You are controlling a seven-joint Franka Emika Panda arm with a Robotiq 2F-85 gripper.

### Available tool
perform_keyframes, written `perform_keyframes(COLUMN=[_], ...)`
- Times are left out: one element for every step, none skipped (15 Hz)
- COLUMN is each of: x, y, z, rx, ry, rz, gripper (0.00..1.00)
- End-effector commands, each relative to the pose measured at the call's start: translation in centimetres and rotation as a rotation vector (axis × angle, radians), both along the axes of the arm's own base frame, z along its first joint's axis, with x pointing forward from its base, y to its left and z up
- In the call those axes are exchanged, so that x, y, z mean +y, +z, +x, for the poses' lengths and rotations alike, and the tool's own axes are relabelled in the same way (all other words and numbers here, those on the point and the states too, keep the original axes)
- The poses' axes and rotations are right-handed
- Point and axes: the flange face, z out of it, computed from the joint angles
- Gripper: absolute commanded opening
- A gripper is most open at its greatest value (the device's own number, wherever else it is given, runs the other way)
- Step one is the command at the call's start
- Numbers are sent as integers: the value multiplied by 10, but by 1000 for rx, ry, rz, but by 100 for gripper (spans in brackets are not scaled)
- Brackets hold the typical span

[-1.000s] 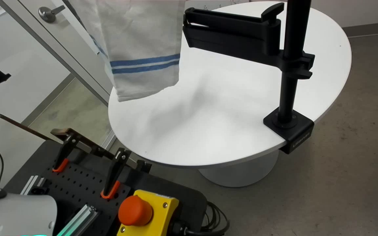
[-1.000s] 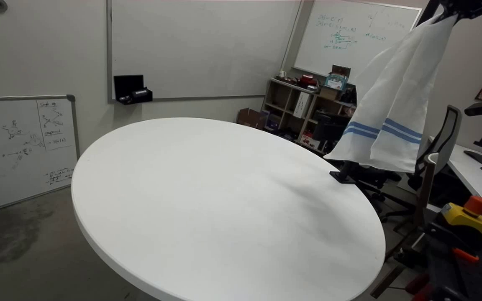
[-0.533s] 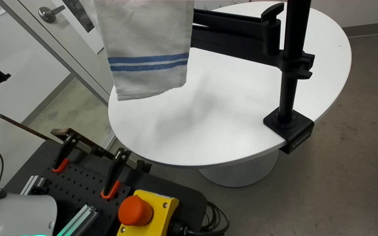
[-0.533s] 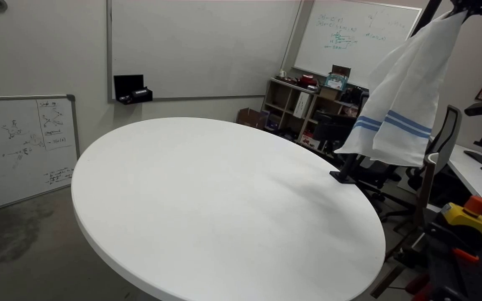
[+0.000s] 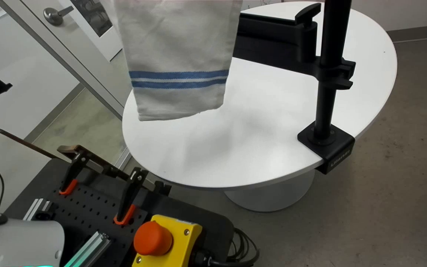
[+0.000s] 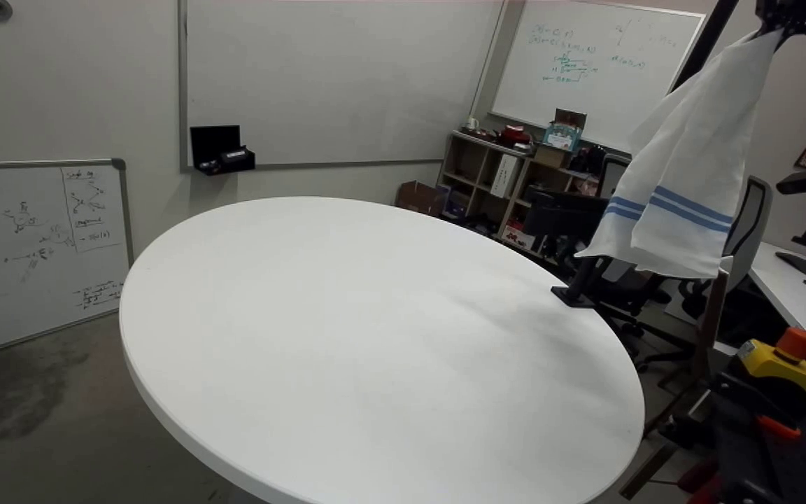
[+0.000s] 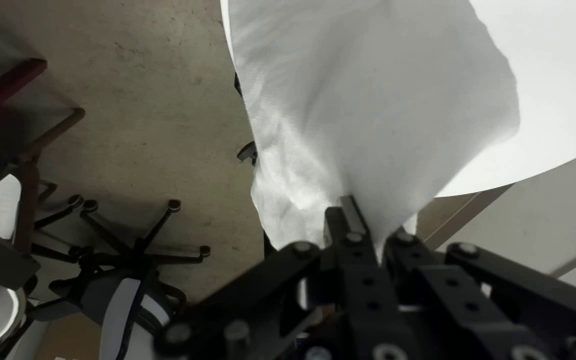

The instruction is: Pick up the towel from the table and hang it on the metaling object

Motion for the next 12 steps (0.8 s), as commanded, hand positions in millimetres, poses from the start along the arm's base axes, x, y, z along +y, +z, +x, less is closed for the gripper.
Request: perform_keyframes(x=[-22, -27, -32, -36, -38, -40, -41, -43, -44, -45, -46, -46], y=[0, -2, -5, -8, -10, -13, -16, -18, -22, -25, -28, -32], z=[27, 34, 43, 52, 61, 70, 79, 88, 97, 105, 112, 120], rx=[33, 44, 56, 66, 78, 87, 98, 105, 117, 126, 135, 143], ry=[-38, -45, -51, -51, -51, -53, -55, -58, -60, -61, -63, -65], rz=[-13, -13, -15, -19, -26, -34, -42, -48, -47, -51, -54, -57], gripper=[1, 1, 1, 1, 1, 1, 1, 1, 1, 1, 1, 1])
